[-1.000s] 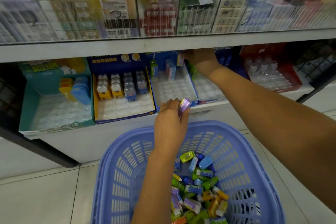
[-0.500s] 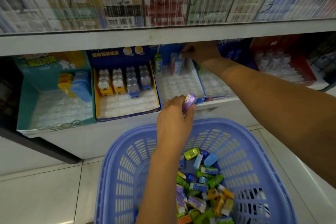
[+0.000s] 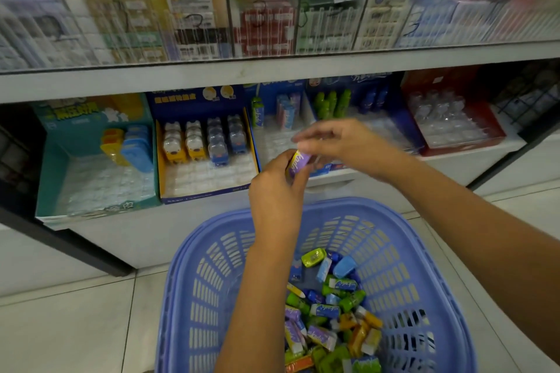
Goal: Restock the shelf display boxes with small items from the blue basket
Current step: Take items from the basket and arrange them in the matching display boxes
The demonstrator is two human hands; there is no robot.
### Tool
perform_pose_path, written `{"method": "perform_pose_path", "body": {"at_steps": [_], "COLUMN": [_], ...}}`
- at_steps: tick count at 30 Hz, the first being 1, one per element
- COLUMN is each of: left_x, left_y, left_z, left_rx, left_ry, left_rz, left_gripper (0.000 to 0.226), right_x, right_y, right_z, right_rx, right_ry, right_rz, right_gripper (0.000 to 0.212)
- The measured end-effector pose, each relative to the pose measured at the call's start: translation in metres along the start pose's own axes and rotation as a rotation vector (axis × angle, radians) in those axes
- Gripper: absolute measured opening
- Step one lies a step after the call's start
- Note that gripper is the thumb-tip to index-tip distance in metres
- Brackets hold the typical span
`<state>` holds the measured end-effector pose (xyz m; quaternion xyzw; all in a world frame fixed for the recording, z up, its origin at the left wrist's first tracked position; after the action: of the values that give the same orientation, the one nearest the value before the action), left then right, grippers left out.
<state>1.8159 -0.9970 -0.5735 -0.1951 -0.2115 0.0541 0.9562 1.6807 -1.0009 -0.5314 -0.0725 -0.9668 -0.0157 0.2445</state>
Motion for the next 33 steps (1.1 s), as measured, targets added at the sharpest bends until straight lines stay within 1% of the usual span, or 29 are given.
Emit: {"method": "perform_pose_path", "body": {"at_steps": [1,5,6,8,10,11,12,14,16,20,22,25,28,30,33], "left_x": [0.0,-0.005,-0.008,-0.016,-0.026,-0.029,-0.031,-0.033,-0.033,-0.032,-0.032,-0.032,-0.032,-0.032,-0.032], "left_y": [0.001,0.005,0.005,0.007,0.01,0.013,0.015,0.017,0.016,0.015,0.015,0.016,0.017,0.017,0.017], "left_z": [0.002,0.01,0.009,0.001,-0.006,-0.009,-0.01,-0.013,-0.015,-0.018,-0.019,-0.019,-0.019,-0.019,-0.019], "left_rx": [0.001,-0.021,-0.01,0.004,-0.051,-0.09,-0.121,-0.151,-0.165,-0.187,-0.199,-0.208,-0.22,-0.22,-0.226], "left_ry": [0.012,0.047,0.028,-0.069,-0.236,-0.31,-0.358,-0.388,-0.368,-0.339,-0.328,-0.313,-0.303,-0.298,-0.289], "left_rz": [0.005,-0.01,-0.045,-0.179,-0.332,-0.389,-0.424,-0.438,-0.424,-0.414,-0.408,-0.4,-0.386,-0.378,-0.37], "left_gripper": [0.027,0.031,0.038,0.055,0.059,0.059,0.06,0.062,0.062,0.061,0.061,0.062,0.062,0.061,0.061], "right_x": [-0.001,0.007,0.011,0.028,0.045,0.049,0.05,0.047,0.04,0.024,0.025,0.031,0.033,0.026,0.017], "right_y": [0.008,0.007,0.003,-0.01,-0.028,-0.039,-0.052,-0.076,-0.093,-0.117,-0.124,-0.128,-0.131,-0.134,-0.138], "right_z": [0.002,0.013,0.014,0.012,0.005,0.003,0.001,0.003,0.008,0.018,0.023,0.024,0.024,0.027,0.025], "right_rx": [-0.003,-0.056,-0.059,-0.002,0.075,0.092,0.093,0.05,0.015,0.057,0.046,0.02,0.039,0.024,0.035], "right_ry": [-0.037,-0.113,-0.106,-0.013,0.094,0.122,0.162,0.292,0.359,0.512,0.535,0.499,0.52,0.541,0.647], "right_rz": [-0.004,0.112,0.156,0.313,0.44,0.459,0.45,0.423,0.378,0.232,0.194,0.119,0.06,0.012,0.016], "right_gripper": [0.016,0.017,0.019,0.021,0.017,0.014,0.009,0.016,0.019,0.02,0.016,0.009,0.015,0.011,0.027]}}
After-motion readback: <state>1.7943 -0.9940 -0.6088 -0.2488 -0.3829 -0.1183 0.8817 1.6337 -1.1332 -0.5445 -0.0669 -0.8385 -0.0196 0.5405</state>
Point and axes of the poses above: each hand's wrist, its own y-axis away from the middle knuckle, its own x-axis out of the back of the hand, z = x × y, the point moved 5 cm from there along -y, towards the middle knuckle, and after that the axes turned 11 degrees about z, right-handed, at the moved point
